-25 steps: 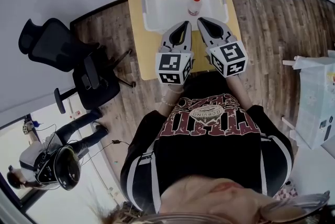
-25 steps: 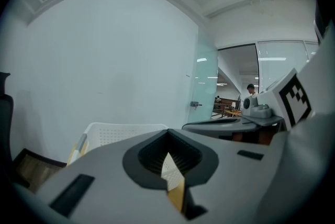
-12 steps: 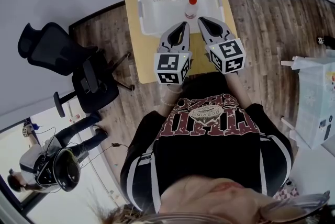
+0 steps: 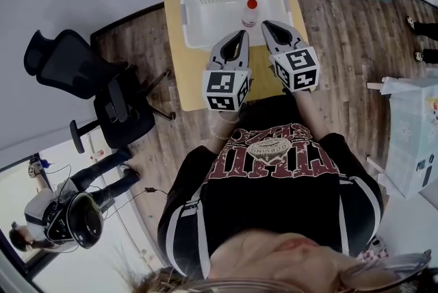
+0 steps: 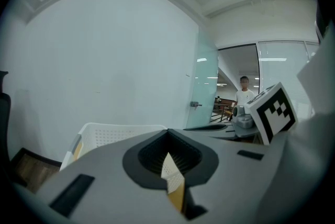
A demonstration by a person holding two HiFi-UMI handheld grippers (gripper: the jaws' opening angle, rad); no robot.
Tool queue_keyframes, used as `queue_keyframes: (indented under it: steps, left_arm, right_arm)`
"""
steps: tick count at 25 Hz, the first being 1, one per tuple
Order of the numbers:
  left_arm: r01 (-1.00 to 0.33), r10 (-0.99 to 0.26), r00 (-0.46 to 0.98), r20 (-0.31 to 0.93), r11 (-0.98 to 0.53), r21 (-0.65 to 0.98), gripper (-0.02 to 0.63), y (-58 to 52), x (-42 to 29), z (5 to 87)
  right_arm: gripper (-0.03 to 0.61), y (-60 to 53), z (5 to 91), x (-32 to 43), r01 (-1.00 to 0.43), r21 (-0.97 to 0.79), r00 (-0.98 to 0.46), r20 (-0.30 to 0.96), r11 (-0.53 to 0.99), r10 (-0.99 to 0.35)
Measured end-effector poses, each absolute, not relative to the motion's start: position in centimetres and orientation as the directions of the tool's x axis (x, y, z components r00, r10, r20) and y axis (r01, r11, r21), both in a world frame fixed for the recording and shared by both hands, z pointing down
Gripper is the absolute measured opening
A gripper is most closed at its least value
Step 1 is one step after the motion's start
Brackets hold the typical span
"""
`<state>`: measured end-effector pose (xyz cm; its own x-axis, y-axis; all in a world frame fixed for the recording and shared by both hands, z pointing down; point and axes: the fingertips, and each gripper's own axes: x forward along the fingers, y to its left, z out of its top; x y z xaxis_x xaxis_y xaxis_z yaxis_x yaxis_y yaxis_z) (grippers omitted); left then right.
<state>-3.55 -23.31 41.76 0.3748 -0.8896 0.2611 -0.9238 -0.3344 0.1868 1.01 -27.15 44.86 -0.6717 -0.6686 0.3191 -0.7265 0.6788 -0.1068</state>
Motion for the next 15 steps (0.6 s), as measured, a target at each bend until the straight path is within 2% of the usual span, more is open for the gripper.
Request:
queue_keyframes:
  steps: [15]
  left_arm:
    - [-0.937,-0.905,0.332,0.266,-0.283,0.206,0.048,-23.8,-6.7,42.3]
  right_arm:
    - [0.018,-30.8,47.7,-1.2,-0.729,-0.077,-0.650,0.387,0.680,-0.654]
